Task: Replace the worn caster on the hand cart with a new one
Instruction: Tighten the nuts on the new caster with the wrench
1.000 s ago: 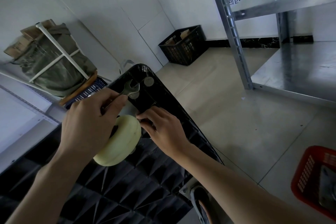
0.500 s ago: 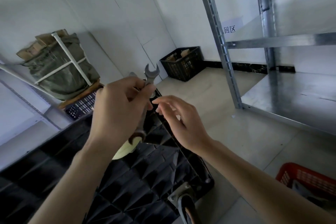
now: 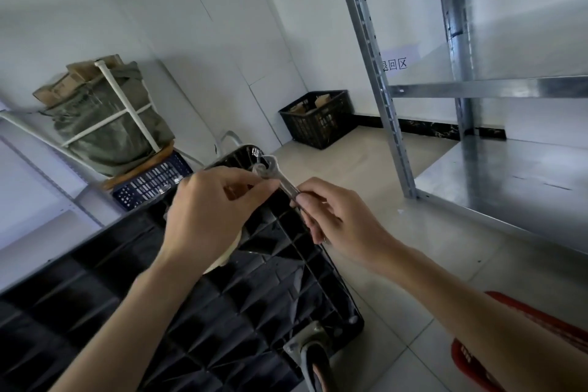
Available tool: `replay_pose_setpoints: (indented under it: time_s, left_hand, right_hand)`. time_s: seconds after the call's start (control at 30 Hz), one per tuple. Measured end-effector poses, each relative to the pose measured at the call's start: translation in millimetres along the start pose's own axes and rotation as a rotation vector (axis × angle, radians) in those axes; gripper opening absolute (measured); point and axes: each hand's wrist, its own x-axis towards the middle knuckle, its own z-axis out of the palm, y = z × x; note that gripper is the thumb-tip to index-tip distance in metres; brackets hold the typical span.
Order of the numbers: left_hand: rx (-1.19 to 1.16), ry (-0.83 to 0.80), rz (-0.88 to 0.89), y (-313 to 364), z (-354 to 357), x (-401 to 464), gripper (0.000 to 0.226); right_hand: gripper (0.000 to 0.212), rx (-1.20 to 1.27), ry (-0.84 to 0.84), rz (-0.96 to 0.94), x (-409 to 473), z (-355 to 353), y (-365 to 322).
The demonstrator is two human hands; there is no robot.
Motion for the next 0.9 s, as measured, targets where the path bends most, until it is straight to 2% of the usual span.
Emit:
replay_pose_setpoints:
  time_s: [0.13,0.23,0.37,0.47,0.57,0.7,0.83,0.9]
  left_hand:
    - [0.232,0.15,0.098,-38,-33,4,0.031]
    - [0.4,0.174,0.117,-67,-43,17,0.063]
    - [0.499,0.122,-0.04,-101,-39,36,0.094]
    - [0.519,0.15,-0.128,-121,-36,43,0.111]
    - [0.494,0.134,-0.152,-136,-33,45,0.113]
    - [0.42,0.107,-0.207,-149,-29,47,0.105]
    - [0.389,0.109,-0.242,-150,-26,48,0.087]
    - [0.413,0.112,-0.257,-150,-24,49,0.086]
  right_hand:
    - [0.018,-0.404,-0.093,0.036,5,0,29]
    - [0.024,-0.659,-0.207,0.07,17,1,48]
    - [0.028,-0.746,-0.234,-0.004,38,10,62]
    - [0.032,-0.763,-0.205,-0.099,54,17,68]
    - [0.031,-0.749,-0.163,-0.161,65,19,76]
    - [0.04,-0.721,-0.135,-0.209,71,22,80]
    - [0.027,-0.758,-0.15,-0.282,80,21,77]
    - [0.025,-0.793,-0.167,-0.328,86,19,73]
